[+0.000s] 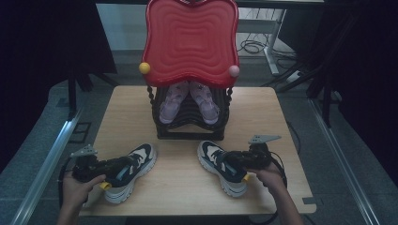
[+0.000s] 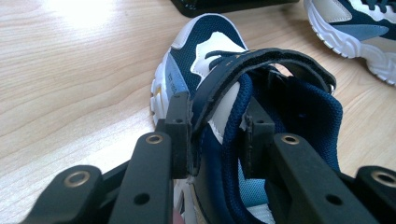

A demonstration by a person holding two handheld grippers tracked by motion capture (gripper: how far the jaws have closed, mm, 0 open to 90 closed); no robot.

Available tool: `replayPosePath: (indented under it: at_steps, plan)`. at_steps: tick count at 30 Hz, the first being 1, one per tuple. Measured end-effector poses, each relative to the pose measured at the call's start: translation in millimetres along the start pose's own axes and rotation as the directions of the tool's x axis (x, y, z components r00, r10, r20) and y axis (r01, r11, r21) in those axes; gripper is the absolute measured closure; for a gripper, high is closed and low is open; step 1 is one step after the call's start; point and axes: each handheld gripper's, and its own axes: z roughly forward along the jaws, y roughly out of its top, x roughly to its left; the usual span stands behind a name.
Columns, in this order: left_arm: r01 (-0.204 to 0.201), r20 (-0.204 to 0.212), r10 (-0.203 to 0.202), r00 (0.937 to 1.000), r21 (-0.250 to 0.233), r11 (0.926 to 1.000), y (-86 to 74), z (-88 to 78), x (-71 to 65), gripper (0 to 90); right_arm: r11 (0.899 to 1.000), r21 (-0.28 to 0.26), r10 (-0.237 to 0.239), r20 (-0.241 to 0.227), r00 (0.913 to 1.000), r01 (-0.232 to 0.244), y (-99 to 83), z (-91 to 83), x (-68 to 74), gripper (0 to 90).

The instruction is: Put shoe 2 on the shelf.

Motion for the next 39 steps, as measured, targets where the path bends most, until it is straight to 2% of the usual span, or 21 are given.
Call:
replayPosePath:
  at_steps: [5,7,10,12,14,20,23,28,35,39]
  plan:
    - [0.006,0.014,-0.005,0.9999,-0.063,0.998,2.7,-7.0,-7.1,69.7,0.996,-0.083,0.014,0.003,0.9999,-0.013,-8.4,-11.6,5.5,71.4]
    - [0.008,0.029,-0.006,0.9996,-0.089,0.996,3.7,-9.4,-9.1,69.7,0.992,-0.123,0.023,0.011,0.9997,-0.022,-13.4,-16.4,6.5,71.4]
    - [0.024,0.054,-0.018,0.9984,-0.113,0.9933,4.4,-11.3,-10.5,69.6,0.985,-0.165,0.048,-0.005,0.9988,-0.049,-20.4,-22.6,5.9,71.3]
    - [0.033,0.06,-0.026,0.9979,-0.122,0.9919,4.0,-12.4,-10.6,69.6,0.975,-0.211,0.067,-0.021,0.9975,-0.07,-27.6,-28.1,4.2,71.3]
    - [0.045,0.063,-0.037,0.9973,-0.139,0.9893,3.2,-14.0,-9.6,69.6,0.962,-0.247,0.111,-0.041,0.993,-0.118,-36.2,-34.4,1.0,71.3]
    - [0.077,0.072,-0.064,0.9953,-0.187,0.9794,1.3,-18.4,-6.6,69.5,0.928,-0.325,0.182,-0.039,0.9826,-0.184,-54.6,-49.1,-10.7,71.1]
    - [0.074,0.08,-0.059,0.995,-0.195,0.978,0.6,-21.4,-5.5,69.5,0.917,-0.349,0.193,-0.034,0.9805,-0.193,-58.4,-52.0,-13.8,71.0]
    - [0.079,0.067,-0.066,0.9956,-0.217,0.973,-0.5,-25.5,-3.5,69.4,0.904,-0.379,0.204,-0.019,0.9787,-0.196,-61.3,-55.7,-15.0,70.8]
    - [0.083,0.069,-0.069,0.9953,-0.239,0.9673,-0.3,-29.4,-4.8,69.5,0.881,-0.427,0.222,-0.01,0.975,-0.205,-63.8,-63.4,-16.3,70.8]
    - [0.091,0.058,-0.079,0.9952,-0.265,0.9599,-0.8,-30.8,-4.3,69.5,0.86,-0.459,0.247,-0.007,0.969,-0.222,-64.1,-68.7,-17.3,70.8]
